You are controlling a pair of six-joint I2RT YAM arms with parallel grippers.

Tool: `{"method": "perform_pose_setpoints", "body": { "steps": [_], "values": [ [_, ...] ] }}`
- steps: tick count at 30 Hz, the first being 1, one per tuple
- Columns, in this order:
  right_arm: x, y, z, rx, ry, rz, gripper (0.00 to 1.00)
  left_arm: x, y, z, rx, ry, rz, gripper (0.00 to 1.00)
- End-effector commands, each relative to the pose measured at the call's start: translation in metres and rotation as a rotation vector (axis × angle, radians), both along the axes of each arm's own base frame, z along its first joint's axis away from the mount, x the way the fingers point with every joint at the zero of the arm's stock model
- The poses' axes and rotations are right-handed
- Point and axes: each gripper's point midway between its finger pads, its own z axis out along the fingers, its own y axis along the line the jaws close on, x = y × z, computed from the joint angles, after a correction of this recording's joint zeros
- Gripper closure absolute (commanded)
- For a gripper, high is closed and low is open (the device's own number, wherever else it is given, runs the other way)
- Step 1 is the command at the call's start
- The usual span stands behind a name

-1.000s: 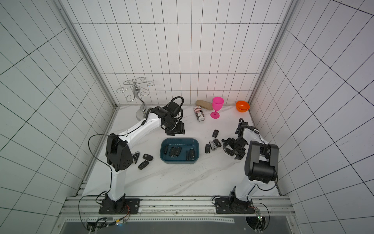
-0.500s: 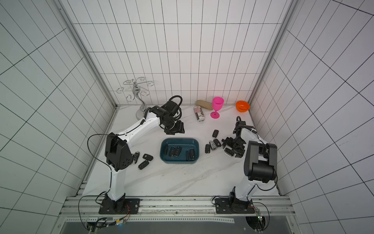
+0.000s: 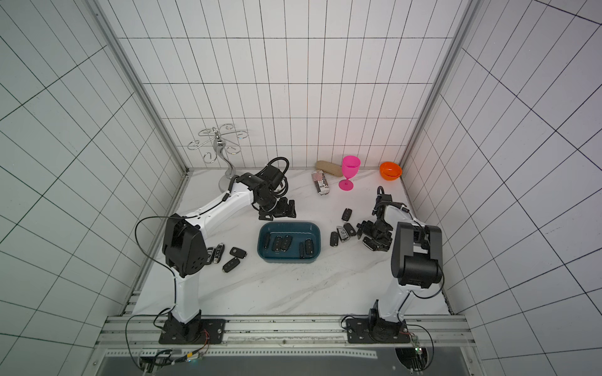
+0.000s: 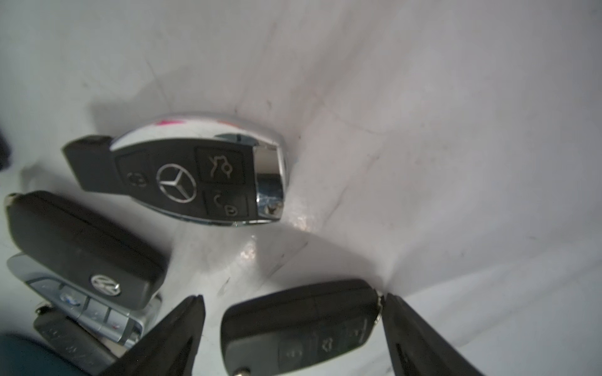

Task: Place the car key into the storage box
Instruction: Pick up the car key from the center of the board.

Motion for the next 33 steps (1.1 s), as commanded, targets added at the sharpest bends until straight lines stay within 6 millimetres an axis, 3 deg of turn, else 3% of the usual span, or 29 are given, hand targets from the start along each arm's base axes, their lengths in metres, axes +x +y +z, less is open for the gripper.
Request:
{"method": "perform_pose_setpoints", "body": {
  "steps": [1, 12, 16, 18, 22, 27, 33],
  "values": [
    [-0.005, -0.001, -0.009, -0.023, 0.029, 0.024, 0.11, 0.006, 0.003, 0.016, -0.029, -0.052, -0.004, 0.02],
    [-0.022, 0.003, -0.029, -0.011, 0.089, 0.015, 0.25, 0.009, 0.006, 0.014, -0.035, -0.046, 0.008, 0.02],
    [-0.021, 0.004, -0.033, -0.011, 0.076, 0.017, 0.33, 0.01, 0.006, 0.013, -0.036, -0.042, 0.01, 0.02],
    [-0.022, 0.006, -0.033, -0.002, 0.074, 0.017, 0.44, 0.01, 0.006, 0.012, -0.034, -0.042, 0.011, 0.02],
    [-0.023, 0.009, -0.033, 0.008, 0.074, 0.011, 0.51, 0.01, 0.006, 0.01, -0.032, -0.039, 0.012, 0.02],
    [-0.024, 0.011, -0.018, 0.009, 0.041, -0.003, 0.51, 0.011, 0.008, 0.008, -0.023, -0.04, 0.018, 0.02],
    [-0.021, 0.02, 0.028, -0.001, -0.036, 0.026, 0.51, 0.014, 0.014, 0.003, 0.007, -0.046, 0.024, 0.02]
  ]
}}
